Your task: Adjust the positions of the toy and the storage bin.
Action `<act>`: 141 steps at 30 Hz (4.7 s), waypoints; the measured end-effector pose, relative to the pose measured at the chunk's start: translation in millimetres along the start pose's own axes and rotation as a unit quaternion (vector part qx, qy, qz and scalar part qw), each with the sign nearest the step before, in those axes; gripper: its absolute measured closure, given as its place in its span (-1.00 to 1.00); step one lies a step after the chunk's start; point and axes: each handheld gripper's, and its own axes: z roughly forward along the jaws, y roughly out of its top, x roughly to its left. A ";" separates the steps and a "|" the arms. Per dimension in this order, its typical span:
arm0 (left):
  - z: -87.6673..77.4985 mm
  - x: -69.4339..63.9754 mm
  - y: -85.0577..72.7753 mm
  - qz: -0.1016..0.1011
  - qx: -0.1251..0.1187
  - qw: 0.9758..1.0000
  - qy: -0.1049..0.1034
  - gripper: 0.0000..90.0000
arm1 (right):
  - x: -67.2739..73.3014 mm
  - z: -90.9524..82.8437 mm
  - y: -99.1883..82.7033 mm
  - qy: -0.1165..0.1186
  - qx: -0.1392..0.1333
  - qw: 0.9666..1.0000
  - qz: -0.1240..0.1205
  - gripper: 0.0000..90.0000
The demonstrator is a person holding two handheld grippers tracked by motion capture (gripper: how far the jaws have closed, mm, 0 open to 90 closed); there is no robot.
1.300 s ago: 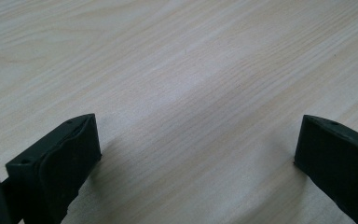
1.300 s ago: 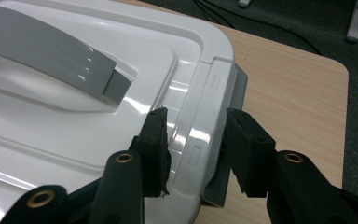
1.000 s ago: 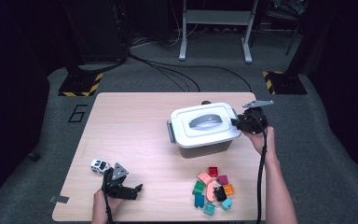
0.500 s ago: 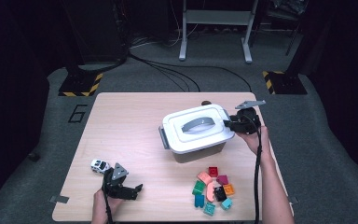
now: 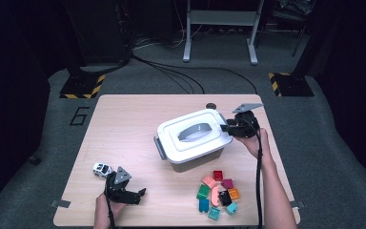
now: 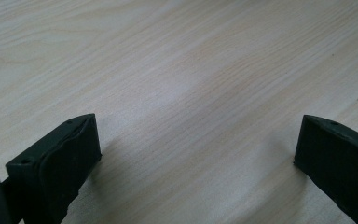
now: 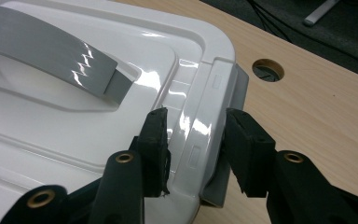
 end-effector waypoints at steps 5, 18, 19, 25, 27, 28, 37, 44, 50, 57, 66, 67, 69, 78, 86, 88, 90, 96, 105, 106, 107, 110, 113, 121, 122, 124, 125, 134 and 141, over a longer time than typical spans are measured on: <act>0.2 0.0 -0.1 0.002 -0.002 1.000 -0.002 -1.00 | 6.2 3.6 3.1 0.011 0.000 1.000 -0.010 0.34; -0.1 0.5 0.3 0.008 0.000 1.000 -0.003 -1.00 | 11.9 0.9 -1.4 0.010 -0.005 1.000 0.016 -0.52; 0.0 0.5 0.1 0.009 -0.001 1.000 -0.004 -1.00 | 10.6 -2.4 -4.7 0.007 -0.008 1.000 0.028 -0.61; -0.9 2.6 0.3 0.015 0.002 1.000 -0.015 -1.00 | -0.2 -24.0 -30.9 -0.004 -0.036 0.998 0.054 -0.78; -1.2 3.0 -0.3 0.005 0.000 1.000 -0.020 -1.00 | -3.5 -31.2 -43.0 -0.024 -0.034 0.997 0.059 -0.79; -1.2 4.5 -0.3 0.008 -0.004 1.000 -0.023 -1.00 | -4.7 -34.3 -49.7 -0.036 -0.030 0.997 0.062 -0.80; -6.0 1.7 2.2 0.014 0.008 0.999 -0.045 -1.00 | -8.7 -27.0 -129.5 -0.084 0.020 0.990 0.114 -1.00; -22.5 -0.1 20.6 0.018 -0.011 0.999 -0.048 -1.00 | -9.3 -7.7 -165.3 -0.098 0.052 0.985 0.129 -1.00; -36.6 2.0 41.9 0.032 -0.025 0.998 -0.049 -0.97 | -7.4 -1.6 -171.7 -0.114 0.046 0.986 0.111 -1.00; -50.9 6.2 69.4 0.038 -0.049 0.996 -0.058 -0.96 | -5.8 -1.9 -173.1 -0.117 0.039 0.986 0.115 -1.00; -63.5 6.6 120.9 0.064 -0.068 0.993 -0.073 -0.92 | -7.3 -3.2 -174.0 -0.120 0.033 0.986 0.112 -0.92; -63.3 4.8 128.2 0.068 -0.072 0.992 -0.075 -0.92 | -6.9 -3.1 -173.9 -0.121 0.031 0.985 0.116 -0.92; -62.1 1.7 142.7 0.077 -0.073 0.991 -0.080 -0.93 | -6.9 -3.4 -173.7 -0.120 0.033 0.985 0.116 -0.91; -33.4 -17.0 195.1 0.105 -0.060 0.988 -0.095 -1.00 | -6.4 -3.6 -173.6 -0.117 0.031 0.986 0.117 -0.88; -3.9 -36.2 227.3 0.146 -0.059 0.980 -0.118 -0.52 | -6.9 -3.9 -173.7 -0.117 0.029 0.986 0.116 -0.85; 1.0 -39.5 232.9 0.153 -0.057 0.979 -0.119 -0.27 | -6.9 -3.9 -173.8 -0.117 0.029 0.986 0.116 -0.85; 6.4 -41.6 238.0 0.153 -0.055 0.979 -0.123 -0.22 | -7.2 -4.1 -173.8 -0.116 0.029 0.986 0.115 -0.84; 17.1 -42.5 243.9 0.155 -0.061 0.977 -0.129 0.06 | -7.7 -4.9 -174.2 -0.112 0.026 0.987 0.115 -0.80; 25.9 -55.0 251.1 0.196 -0.040 0.972 -0.122 0.44 | -7.9 -5.4 -174.4 -0.112 0.023 0.986 0.118 -0.76; 26.2 -56.6 250.6 0.195 -0.043 0.973 -0.118 0.44 | -8.0 -5.5 -174.4 -0.112 0.022 0.986 0.118 -0.76; 25.6 -57.1 250.6 0.197 -0.041 0.972 -0.119 0.45 | -8.0 -5.5 -174.5 -0.113 0.022 0.986 0.118 -0.76; 25.0 -57.7 248.3 0.192 -0.046 0.974 -0.115 0.46 | -8.0 -5.6 -174.5 -0.113 0.022 0.986 0.118 -0.76; 23.5 -58.6 246.4 0.178 -0.047 0.977 -0.110 0.47 | -8.0 -5.5 -174.5 -0.113 0.022 0.986 0.117 -0.75; 17.9 -62.2 241.4 0.154 -0.044 0.983 -0.084 0.48 | -7.8 -5.2 -174.5 -0.117 0.021 0.986 0.114 -0.74; 16.7 -62.0 241.1 0.155 -0.041 0.984 -0.082 0.48 | -7.7 -5.2 -174.4 -0.118 0.021 0.986 0.115 -0.73; 15.0 -62.3 240.5 0.150 -0.036 0.984 -0.084 0.48 | -7.5 -5.2 -174.4 -0.119 0.022 0.986 0.114 -0.73; 14.8 -62.4 240.1 0.149 -0.038 0.985 -0.082 0.48 | -7.5 -5.2 -174.4 -0.119 0.021 0.986 0.115 -0.73; 7.9 -63.9 233.6 0.129 -0.034 0.988 -0.083 0.48 | -7.4 -5.2 -174.4 -0.120 0.022 0.986 0.114 -0.73; 4.2 -64.6 229.9 0.118 -0.033 0.989 -0.079 0.48 | -7.3 -5.2 -174.4 -0.122 0.021 0.986 0.114 -0.71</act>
